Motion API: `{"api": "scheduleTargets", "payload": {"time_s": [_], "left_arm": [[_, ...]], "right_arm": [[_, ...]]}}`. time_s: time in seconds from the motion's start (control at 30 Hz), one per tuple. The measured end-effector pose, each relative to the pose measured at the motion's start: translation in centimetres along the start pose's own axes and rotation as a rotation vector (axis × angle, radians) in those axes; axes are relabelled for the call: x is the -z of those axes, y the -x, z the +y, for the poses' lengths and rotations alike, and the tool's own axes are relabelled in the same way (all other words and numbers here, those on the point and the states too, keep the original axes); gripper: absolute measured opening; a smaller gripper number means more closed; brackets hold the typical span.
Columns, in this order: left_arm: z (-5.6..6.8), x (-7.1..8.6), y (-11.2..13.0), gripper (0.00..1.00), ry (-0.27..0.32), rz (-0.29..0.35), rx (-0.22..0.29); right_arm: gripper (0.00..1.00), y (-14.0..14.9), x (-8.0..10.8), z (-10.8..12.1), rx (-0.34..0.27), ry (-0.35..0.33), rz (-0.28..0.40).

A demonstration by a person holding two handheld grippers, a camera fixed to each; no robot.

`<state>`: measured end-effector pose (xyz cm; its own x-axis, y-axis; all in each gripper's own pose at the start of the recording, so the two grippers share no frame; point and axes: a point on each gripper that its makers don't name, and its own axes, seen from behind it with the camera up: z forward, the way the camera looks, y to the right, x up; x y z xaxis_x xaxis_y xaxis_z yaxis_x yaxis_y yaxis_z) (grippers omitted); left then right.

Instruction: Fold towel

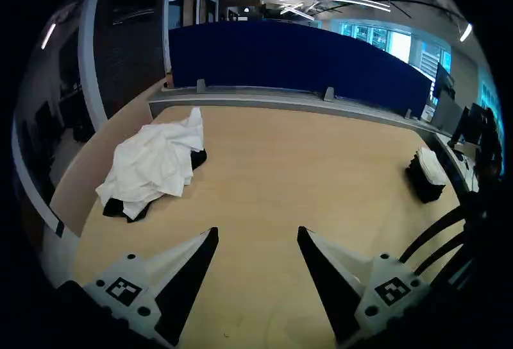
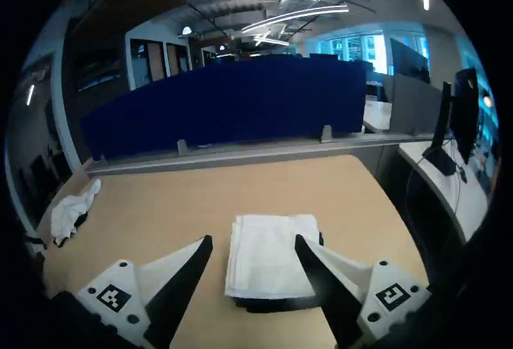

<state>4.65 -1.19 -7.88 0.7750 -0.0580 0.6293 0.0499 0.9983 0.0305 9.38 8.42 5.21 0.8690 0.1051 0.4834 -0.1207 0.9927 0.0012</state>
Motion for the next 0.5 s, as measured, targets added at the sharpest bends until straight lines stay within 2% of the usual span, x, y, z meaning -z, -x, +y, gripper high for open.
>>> {"api": "scheduleTargets", "payload": {"time_s": [0.2,0.4,0.5], "left_arm": [[0.2,0.3,-1.5,0.91,0.018,0.045,-0.004],[0.3,0.7,-2.7,0.91,0.030,0.089,-0.001],[0.4,0.7,-3.2,0.91,0.036,0.111,0.005]], "right_arm": [[1.00,-1.5,3.3,-1.4,-0.038,-0.009,0.144],[1.00,-3.1,7.2,-2.0,-0.047,0.013,0.309],[1.00,-3.1,8.2,-2.4,-0.048,0.019,0.346]]}}
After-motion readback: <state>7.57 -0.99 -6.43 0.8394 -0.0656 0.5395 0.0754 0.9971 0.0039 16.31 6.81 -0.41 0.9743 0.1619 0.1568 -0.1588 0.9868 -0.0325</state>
